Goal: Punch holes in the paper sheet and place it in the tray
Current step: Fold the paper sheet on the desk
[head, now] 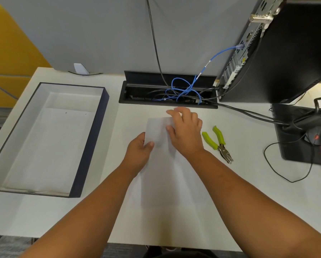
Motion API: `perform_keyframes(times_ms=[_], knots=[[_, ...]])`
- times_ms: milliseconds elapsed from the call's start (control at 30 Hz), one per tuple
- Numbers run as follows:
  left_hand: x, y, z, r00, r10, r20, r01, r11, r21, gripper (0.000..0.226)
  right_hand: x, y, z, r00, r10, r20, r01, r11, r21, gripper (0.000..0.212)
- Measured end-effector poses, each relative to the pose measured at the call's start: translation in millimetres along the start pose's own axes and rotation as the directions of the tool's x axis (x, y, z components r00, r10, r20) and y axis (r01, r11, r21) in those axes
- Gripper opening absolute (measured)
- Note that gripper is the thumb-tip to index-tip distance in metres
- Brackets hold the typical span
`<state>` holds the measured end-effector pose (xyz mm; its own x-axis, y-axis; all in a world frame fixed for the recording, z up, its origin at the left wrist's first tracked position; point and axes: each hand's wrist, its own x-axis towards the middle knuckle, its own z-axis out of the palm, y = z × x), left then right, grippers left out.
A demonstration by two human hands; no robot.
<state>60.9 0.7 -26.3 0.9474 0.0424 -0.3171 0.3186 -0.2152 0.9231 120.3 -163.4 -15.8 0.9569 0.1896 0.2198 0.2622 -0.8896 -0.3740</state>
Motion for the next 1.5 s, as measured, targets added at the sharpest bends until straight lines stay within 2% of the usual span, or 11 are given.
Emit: perform_keyframes(times_ms=[67,133,200,267,367,467,733,1000,1300,1433,1500], knots=[[-2,2,-2,0.999,0.002,0.037,-0.002,1.000,0.006,0.024,-1,3,1,0.999,-0.010,0.047,0.009,1.000,0.008,0.036],[-5,4,-3,0.998,-0.014,0.059,0.015,1.000,-0.018,0.022,-6,11,4,0.996,-0.047,0.071,0.042,0.997,0.069,0.015],[-4,3,-5,1.000,-0.021,0.011,0.021,0.999,-0.026,0.029,-15,19,7,0.995,-0.079,0.068,0.068,0.985,0.157,0.007],[4,-6,-8,0.996,0.012,-0.089,-0.001,0.993,0.122,0.031,-27,26,12,0.996,-0.075,0.058,0.061,0.976,0.210,0.011],[23,-23,-14,0.985,0.042,-0.166,0.068,0.796,0.601,0.044,-45,34,21,0.998,-0.046,0.044,0.035,0.971,0.235,0.013],[28,-26,-13,0.982,0.002,-0.190,0.152,0.595,0.789,0.073,-62,39,32,1.000,-0.016,0.027,0.009,0.966,0.257,0.018],[40,-19,-10,0.984,-0.040,-0.173,0.167,0.539,0.826,0.086,-77,45,46,0.992,-0.028,0.126,0.015,0.995,0.103,0.034],[47,-9,-9,0.992,-0.049,-0.117,0.127,0.448,0.885,0.085,-78,47,48,0.993,-0.090,0.074,0.084,0.994,0.076,0.028],[53,0,-27,0.952,-0.145,-0.268,0.305,0.452,0.838,0.106,-73,51,46,0.991,-0.092,0.099,0.086,0.994,0.070,0.030],[55,8,-21,0.968,-0.143,-0.206,0.250,0.474,0.844,0.097,-74,50,46,0.991,-0.091,0.096,0.085,0.994,0.071,0.031],[54,8,-17,0.978,-0.119,-0.174,0.211,0.569,0.795,0.089,-74,50,46,0.992,-0.088,0.095,0.082,0.994,0.072,0.030]])
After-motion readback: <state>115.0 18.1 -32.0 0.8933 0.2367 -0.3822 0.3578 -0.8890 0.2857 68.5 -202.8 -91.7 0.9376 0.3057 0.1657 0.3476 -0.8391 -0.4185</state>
